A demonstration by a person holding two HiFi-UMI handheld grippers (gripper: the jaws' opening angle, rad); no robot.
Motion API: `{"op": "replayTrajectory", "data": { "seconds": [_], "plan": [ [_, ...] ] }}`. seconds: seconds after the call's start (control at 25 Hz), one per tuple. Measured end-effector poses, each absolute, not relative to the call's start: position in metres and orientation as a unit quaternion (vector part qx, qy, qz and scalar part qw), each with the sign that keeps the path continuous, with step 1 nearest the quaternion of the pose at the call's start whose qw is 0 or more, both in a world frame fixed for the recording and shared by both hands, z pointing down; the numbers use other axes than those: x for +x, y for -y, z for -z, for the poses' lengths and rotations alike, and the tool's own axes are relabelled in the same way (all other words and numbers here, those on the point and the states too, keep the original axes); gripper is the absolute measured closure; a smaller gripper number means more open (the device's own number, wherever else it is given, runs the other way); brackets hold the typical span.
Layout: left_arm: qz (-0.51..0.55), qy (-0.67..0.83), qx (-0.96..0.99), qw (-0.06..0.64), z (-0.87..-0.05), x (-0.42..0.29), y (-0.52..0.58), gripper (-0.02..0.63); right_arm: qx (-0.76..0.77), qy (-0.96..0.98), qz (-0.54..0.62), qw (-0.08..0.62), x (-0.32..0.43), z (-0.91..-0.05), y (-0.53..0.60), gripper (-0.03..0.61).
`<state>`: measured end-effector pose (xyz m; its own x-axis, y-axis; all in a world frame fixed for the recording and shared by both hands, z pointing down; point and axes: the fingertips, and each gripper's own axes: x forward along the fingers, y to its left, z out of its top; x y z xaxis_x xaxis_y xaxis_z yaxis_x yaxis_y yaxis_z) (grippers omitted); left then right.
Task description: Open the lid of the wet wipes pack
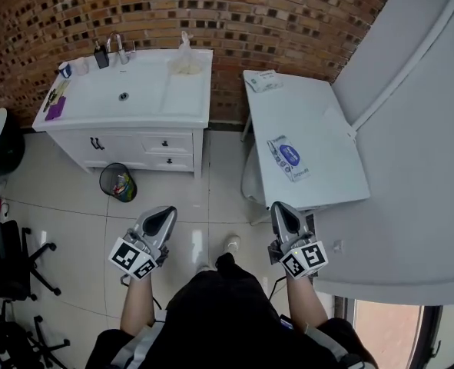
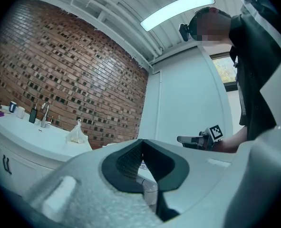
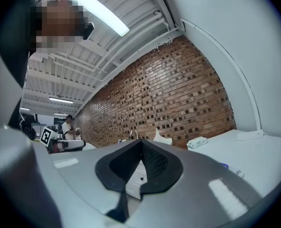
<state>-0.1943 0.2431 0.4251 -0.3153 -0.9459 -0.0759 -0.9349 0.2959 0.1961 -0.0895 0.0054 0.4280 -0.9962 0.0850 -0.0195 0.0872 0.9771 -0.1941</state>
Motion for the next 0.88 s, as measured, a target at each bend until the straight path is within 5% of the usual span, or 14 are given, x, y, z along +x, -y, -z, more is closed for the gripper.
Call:
{"op": "replayTrajectory", "data": {
  "seconds": [0.52, 0.88],
  "plan": [
    [0.083, 0.797, 0.599, 0.005, -0.411, -0.288, -0.130, 0.612, 0.019, -0.994, 0.095, 0.051, -0.187, -0.419, 0.105, 0.575],
    [0.106, 0.746, 0.658, 0.007, -0.406, -0.318, -0.018, 0.612, -0.065, -0.992, 0.095, 0.056, -0.170, -0.423, 0.198, 0.575]
  ]
}}
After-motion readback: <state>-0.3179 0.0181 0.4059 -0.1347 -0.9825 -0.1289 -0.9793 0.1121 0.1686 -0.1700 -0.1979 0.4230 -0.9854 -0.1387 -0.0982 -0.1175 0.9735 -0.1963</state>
